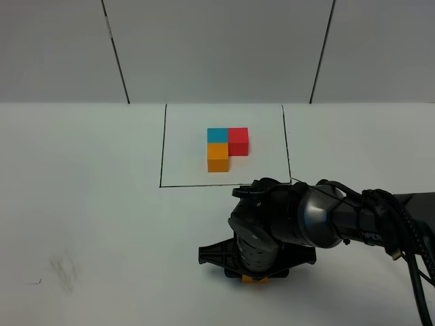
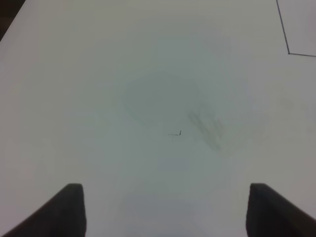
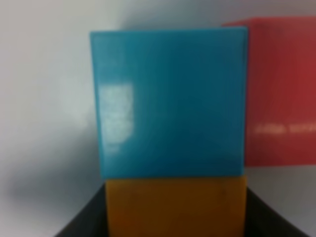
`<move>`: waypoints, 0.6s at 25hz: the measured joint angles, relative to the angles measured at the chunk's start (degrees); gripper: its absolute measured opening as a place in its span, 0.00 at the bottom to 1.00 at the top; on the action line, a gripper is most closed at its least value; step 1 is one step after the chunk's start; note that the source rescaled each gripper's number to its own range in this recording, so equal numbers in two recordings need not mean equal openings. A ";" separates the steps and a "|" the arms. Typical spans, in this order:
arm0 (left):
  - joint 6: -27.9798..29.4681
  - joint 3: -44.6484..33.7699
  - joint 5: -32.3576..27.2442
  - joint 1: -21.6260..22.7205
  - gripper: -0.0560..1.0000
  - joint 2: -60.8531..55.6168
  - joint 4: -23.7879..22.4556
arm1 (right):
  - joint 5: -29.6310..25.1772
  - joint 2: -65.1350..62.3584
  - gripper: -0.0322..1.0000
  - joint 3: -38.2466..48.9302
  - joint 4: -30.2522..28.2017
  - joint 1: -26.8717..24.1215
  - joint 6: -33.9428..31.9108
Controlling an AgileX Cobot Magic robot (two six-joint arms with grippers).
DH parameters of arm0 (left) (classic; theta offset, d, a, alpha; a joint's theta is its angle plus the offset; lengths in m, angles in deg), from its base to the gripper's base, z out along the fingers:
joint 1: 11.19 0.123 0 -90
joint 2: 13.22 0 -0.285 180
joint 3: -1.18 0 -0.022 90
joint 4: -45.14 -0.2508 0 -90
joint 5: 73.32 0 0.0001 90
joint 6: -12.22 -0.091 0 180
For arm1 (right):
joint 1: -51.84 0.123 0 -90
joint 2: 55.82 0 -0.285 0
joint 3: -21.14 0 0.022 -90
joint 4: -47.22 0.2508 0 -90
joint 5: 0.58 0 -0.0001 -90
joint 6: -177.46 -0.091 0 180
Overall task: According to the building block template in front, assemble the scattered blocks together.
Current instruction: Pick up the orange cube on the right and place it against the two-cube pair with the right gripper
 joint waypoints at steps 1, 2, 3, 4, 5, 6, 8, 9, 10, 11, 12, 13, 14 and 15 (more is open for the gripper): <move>0.00 0.00 0.00 0.00 0.53 0.00 0.00 | 0.00 0.00 0.24 0.00 0.00 0.00 0.00; 0.00 0.00 0.00 0.00 0.53 0.00 0.00 | 0.00 0.00 0.24 0.00 0.00 0.00 0.07; 0.00 0.00 0.00 0.00 0.53 0.00 0.00 | 0.00 0.00 0.24 0.00 0.00 0.00 0.28; 0.00 0.00 0.00 0.00 0.53 0.00 0.00 | -0.04 0.00 0.24 0.00 0.00 -0.01 0.54; 0.00 0.00 0.00 0.00 0.53 0.00 0.00 | -0.04 0.00 0.24 0.00 0.00 -0.01 0.60; 0.00 0.00 0.00 0.00 0.53 0.00 0.00 | -0.07 0.00 0.24 0.00 0.06 -0.01 0.72; 0.00 0.00 0.00 0.00 0.53 0.00 0.00 | -0.15 0.00 0.24 -0.02 0.19 -0.07 0.77; 0.00 0.00 0.00 0.00 0.53 0.00 0.00 | -0.18 0.00 0.24 -0.02 0.37 -0.06 0.88; 0.00 0.00 0.00 0.00 0.53 0.00 0.00 | -0.29 0.00 0.24 -0.02 0.50 -0.10 0.88; 0.00 0.00 0.00 0.00 0.53 0.00 0.00 | -0.36 0.00 0.24 -0.02 0.72 -0.10 0.89; 0.00 0.00 0.00 0.00 0.53 0.00 0.00 | -0.51 0.00 0.24 -0.02 0.98 -0.10 1.01; 0.00 0.00 0.00 0.00 0.53 0.00 0.00 | -0.52 0.00 0.24 -0.02 1.22 -0.10 1.19; 0.00 0.00 0.00 0.00 0.53 0.00 0.00 | -0.57 0.00 0.24 -0.07 1.58 -0.10 1.58; 0.06 0.00 0.00 0.00 0.53 0.00 0.00 | -0.70 0.00 0.24 -0.13 1.97 -0.10 1.99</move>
